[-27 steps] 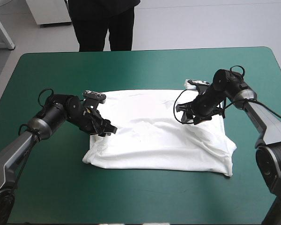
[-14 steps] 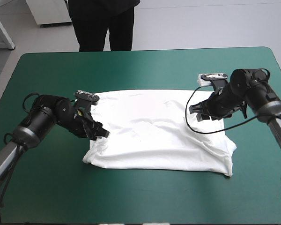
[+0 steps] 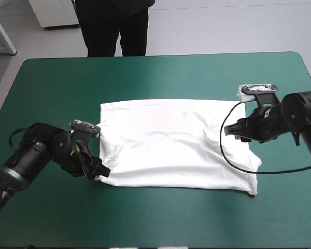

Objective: Fold the cloth

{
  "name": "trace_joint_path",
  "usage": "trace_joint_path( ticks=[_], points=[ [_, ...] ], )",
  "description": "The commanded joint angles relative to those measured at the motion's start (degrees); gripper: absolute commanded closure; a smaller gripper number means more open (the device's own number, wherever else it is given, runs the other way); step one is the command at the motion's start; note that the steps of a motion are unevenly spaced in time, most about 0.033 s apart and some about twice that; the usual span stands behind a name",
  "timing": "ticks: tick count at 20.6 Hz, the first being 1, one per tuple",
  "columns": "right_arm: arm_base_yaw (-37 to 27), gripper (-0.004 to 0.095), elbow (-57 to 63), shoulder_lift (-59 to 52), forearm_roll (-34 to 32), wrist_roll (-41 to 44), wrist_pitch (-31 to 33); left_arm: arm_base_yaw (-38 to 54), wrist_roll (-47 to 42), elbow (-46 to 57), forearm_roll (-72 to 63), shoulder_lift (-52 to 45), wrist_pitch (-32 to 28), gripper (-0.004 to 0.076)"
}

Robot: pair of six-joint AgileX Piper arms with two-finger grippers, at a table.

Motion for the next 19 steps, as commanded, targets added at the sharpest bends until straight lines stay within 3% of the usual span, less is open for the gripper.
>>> trace_joint_path(
  ticks=[1, 7, 17, 19],
  points=[
    [-0.2, 0.05, -1.0, -3.9, -2.0, 1.2, 0.2, -3.5, -3.0, 2.1, -0.3, -1.1, -5.0, 0.0355],
    [-0.2, 0.0521, -0.1, -6.5, -1.9, 1.7, 0.3, -3.8, -7.2, 4.6, 4.1, 6.0, -10.8, 0.0355],
    [-0.2, 0.0562, -0.1, -9.2, -4.7, 1.7, 0.3, -3.8, -13.6, 4.6, 4.3, 19.7, -12.3, 0.0356],
    [-0.2, 0.0561, -0.1, -9.2, -5.1, 1.7, 0.3, -3.8, -13.6, 4.7, 4.0, 20.5, -12.3, 0.0441]
  ],
)
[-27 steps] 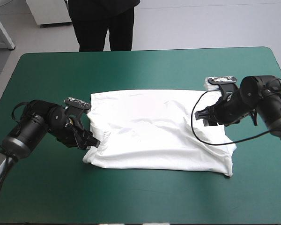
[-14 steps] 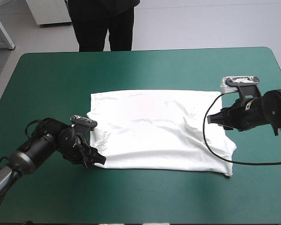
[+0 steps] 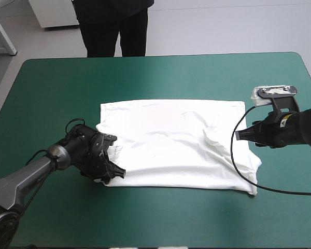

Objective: Fold the cloth

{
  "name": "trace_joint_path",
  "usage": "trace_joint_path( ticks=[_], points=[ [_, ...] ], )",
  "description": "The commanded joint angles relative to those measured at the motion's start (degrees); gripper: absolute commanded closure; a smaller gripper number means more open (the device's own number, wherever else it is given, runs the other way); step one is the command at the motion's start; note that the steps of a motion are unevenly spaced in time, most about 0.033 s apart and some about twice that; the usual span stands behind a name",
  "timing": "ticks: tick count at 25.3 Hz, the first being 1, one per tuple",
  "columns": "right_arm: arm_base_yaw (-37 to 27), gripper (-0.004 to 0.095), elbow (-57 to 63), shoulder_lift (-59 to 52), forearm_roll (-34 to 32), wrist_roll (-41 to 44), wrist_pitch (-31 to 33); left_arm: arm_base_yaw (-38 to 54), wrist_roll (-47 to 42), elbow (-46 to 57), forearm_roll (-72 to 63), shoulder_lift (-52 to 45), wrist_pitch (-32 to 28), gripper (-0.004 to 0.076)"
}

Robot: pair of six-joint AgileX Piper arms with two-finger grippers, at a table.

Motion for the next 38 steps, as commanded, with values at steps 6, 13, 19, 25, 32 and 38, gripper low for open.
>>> trace_joint_path(
  ticks=[6, 13, 19, 25, 32, 38],
  points=[
    [-0.2, 0.0561, 0.8, -1.3, -1.2, 1.9, 0.0, -0.1, -1.0, 0.2, -0.4, 1.3, -3.3, 0.0744],
    [-0.2, 0.0453, 15.4, -1.7, -0.3, 3.1, -1.2, -0.1, -0.6, 0.2, -0.4, 1.3, -3.5, 0.0746],
    [-0.2, 0.0381, 25.7, -1.4, -0.1, 5.6, -9.4, -0.1, 0.3, 0.2, -0.4, 1.3, -3.5, 0.0746],
    [-0.2, 0.0381, 32.8, 2.2, 0.4, 7.8, -16.0, -0.1, 0.7, 0.2, -0.4, 1.3, -3.6, 0.0746],
    [-0.2, 0.0434, 34.2, 10.0, 0.4, 8.5, -22.7, -0.1, 0.9, 0.2, -0.8, 1.3, -3.6, 0.0746],
    [-0.2, 0.0706, 36.7, 14.8, 0.8, 8.3, -22.1, -0.1, 0.9, 0.1, -0.8, 1.3, -3.7, 0.0746]
  ],
)
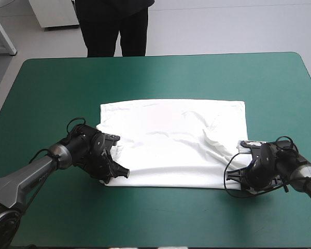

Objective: Fold the cloth

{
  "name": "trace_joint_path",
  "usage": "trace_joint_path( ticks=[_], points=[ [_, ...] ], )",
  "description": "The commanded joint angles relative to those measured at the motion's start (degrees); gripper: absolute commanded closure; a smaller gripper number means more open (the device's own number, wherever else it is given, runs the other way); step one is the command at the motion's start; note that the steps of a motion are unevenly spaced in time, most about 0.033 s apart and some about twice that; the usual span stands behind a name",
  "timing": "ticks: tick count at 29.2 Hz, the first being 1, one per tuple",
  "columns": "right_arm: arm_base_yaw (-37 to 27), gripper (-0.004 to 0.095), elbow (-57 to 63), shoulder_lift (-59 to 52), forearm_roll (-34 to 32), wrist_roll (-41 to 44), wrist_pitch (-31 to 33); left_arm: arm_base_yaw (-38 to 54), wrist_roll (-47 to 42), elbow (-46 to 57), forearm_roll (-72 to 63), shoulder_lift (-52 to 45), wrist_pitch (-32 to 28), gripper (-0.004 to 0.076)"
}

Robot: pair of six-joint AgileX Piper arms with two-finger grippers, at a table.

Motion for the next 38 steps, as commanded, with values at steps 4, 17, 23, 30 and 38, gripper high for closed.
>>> trace_joint_path(
  ticks=[4, 17, 23, 30, 38],
  points=[
    [-0.2, 0.0925, 2.0, 1.3, 1.6, -0.4, -0.7, 0.0, -0.1, 0.3, 2.3, 0.7, -3.4, 0.0746],
    [-0.2, 0.0925, -10.2, -9.5, -1.8, -0.6, 7.0, 0.0, 2.1, -9.3, 3.4, -6.7, 3.3, 0.0746],
    [-0.2, 0.0925, -20.3, -9.5, -2.2, -1.9, 8.1, 0.0, 3.4, -18.4, 4.1, -7.0, 5.6, 0.0746],
    [-0.2, 0.0925, -28.3, -6.2, -5.6, -1.9, 4.5, 0.0, 3.4, -25.1, 10.2, -5.3, 3.9, 0.0746],
    [-0.2, 0.0925, -35.5, 1.7, -6.5, -1.7, -0.1, 4.4, 2.9, -32.9, 12.3, 0.5, 0.8, 0.0746]
  ],
)
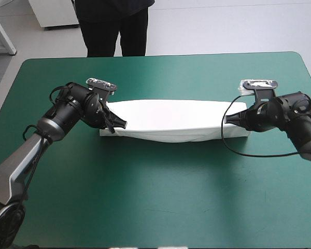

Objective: Fold the cloth

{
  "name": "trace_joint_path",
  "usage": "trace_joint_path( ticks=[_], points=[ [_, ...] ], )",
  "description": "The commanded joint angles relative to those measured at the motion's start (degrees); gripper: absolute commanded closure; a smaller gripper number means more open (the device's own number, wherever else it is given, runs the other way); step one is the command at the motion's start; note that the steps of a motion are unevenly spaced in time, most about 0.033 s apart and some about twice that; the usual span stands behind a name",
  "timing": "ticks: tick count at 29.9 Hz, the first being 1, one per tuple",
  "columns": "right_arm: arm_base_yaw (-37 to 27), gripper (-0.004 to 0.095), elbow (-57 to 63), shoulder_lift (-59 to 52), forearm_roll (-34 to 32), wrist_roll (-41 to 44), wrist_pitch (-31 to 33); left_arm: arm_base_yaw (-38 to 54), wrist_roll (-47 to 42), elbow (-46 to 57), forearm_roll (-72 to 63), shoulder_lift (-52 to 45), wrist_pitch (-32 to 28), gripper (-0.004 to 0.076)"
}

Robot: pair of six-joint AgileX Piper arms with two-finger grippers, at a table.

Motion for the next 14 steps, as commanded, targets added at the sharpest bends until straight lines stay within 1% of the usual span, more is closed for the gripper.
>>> trace_joint_path(
  ticks=[1, 8, 14],
  points=[
    [-0.2, 0.0925, -5.4, 2.2, -1.3, -0.4, -4.2, 2.3, -0.6, -6.0, 1.4, 0.3, -3.7, 0.0746],
    [-0.9, 0.0925, -12.7, 9.6, -1.2, -0.4, -6.2, 4.2, 2.5, -15.8, 1.1, 6.4, -4.6, 0.0746],
    [-3.0, 0.0925, -19.3, 15.6, -0.8, -0.9, -6.2, 4.2, 3.5, -22.9, 0.7, 12.7, -4.9, 0.0746]
  ],
)
